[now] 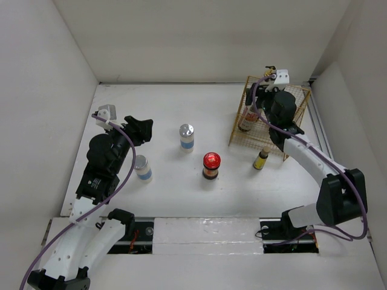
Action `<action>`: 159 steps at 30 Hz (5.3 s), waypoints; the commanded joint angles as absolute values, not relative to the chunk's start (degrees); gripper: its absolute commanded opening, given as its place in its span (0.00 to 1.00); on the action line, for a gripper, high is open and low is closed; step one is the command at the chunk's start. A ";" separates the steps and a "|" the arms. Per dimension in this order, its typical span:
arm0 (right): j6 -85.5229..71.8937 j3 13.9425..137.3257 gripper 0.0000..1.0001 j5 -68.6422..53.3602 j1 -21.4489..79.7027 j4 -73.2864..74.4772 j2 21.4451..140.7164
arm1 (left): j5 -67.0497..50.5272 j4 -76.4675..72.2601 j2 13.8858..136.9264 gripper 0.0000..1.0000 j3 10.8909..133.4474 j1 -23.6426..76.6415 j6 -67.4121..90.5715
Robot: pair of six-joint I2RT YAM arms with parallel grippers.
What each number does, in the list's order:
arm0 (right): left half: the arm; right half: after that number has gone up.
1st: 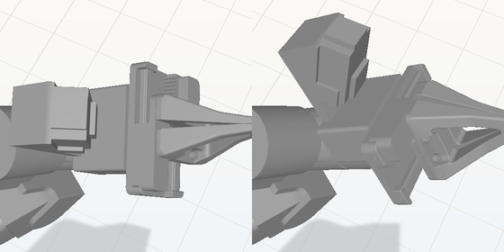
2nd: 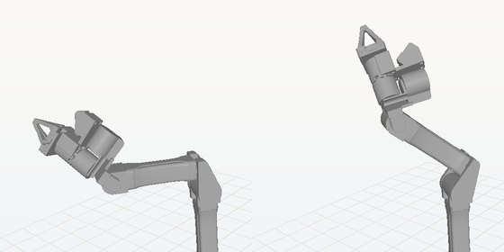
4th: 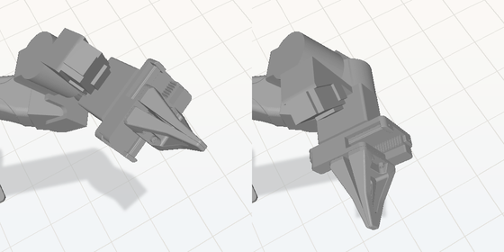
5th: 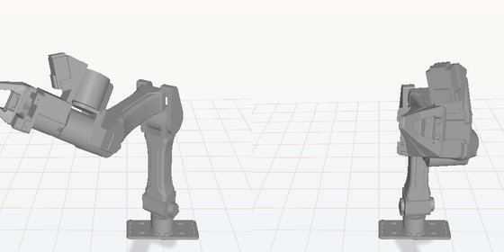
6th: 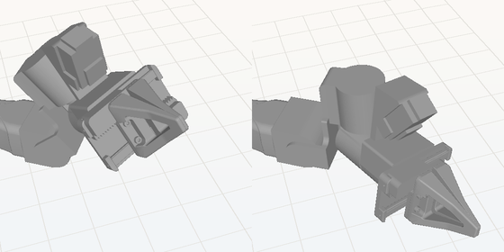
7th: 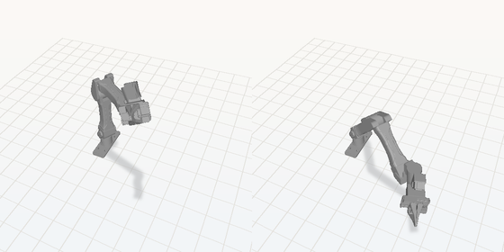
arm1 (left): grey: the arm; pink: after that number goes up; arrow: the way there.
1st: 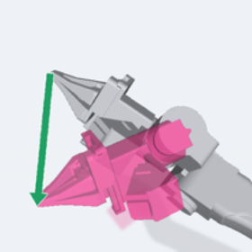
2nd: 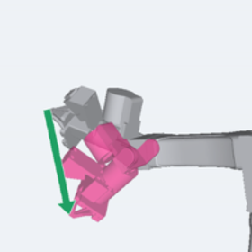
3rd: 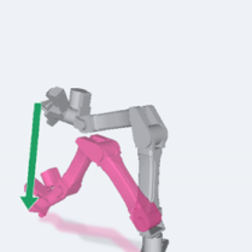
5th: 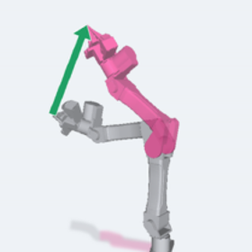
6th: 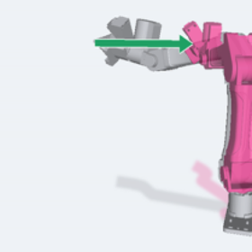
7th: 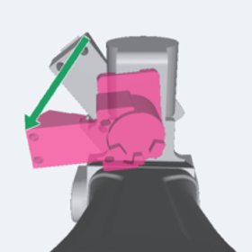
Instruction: Organize the condiment bottles
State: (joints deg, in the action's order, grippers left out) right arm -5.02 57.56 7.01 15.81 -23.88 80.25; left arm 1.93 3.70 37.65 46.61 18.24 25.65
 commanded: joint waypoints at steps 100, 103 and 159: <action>-2.29 70.13 0.51 6.43 7.65 1.76 61.52 | -0.35 1.58 37.44 0.75 46.58 17.93 26.46; -2.29 70.14 0.51 5.71 6.94 0.45 63.19 | -0.35 1.58 37.44 0.75 46.58 17.93 26.46; -5.01 55.90 0.76 10.54 7.03 -10.37 79.45 | -0.70 1.58 37.97 0.75 47.11 17.93 26.46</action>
